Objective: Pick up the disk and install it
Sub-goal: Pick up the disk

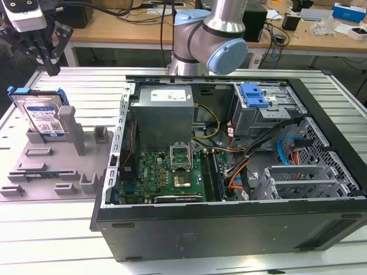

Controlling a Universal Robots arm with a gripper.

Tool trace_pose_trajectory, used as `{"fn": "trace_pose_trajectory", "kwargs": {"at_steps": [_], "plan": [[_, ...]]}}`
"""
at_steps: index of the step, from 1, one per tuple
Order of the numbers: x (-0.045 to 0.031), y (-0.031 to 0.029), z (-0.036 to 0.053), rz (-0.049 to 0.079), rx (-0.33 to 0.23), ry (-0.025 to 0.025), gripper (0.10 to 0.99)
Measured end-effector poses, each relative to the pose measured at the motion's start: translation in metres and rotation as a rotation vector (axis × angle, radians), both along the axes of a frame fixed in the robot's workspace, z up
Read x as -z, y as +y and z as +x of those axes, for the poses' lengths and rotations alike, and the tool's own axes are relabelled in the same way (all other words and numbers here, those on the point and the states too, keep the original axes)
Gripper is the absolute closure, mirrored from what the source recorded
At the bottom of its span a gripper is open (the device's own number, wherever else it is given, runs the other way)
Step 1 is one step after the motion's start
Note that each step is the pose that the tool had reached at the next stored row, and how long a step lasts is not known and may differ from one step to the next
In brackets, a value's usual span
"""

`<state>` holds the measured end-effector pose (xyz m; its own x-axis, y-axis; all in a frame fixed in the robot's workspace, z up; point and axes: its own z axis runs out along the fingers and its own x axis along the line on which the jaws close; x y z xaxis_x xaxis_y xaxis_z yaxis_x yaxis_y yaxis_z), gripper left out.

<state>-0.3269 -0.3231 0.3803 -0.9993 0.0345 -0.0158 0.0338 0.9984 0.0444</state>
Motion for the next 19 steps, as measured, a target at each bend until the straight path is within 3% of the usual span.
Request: {"fn": "trace_pose_trajectory", "kwargs": {"at_steps": [6,10,19], "plan": [[0.0004,0.0,0.0,0.0,-0.133,0.0001,0.98],[0.0004,0.0,0.0,0.0,-0.268,0.0001,0.98],[0.0004,-0.0001,0.0,0.0,-0.457,0.0,0.98]]}}
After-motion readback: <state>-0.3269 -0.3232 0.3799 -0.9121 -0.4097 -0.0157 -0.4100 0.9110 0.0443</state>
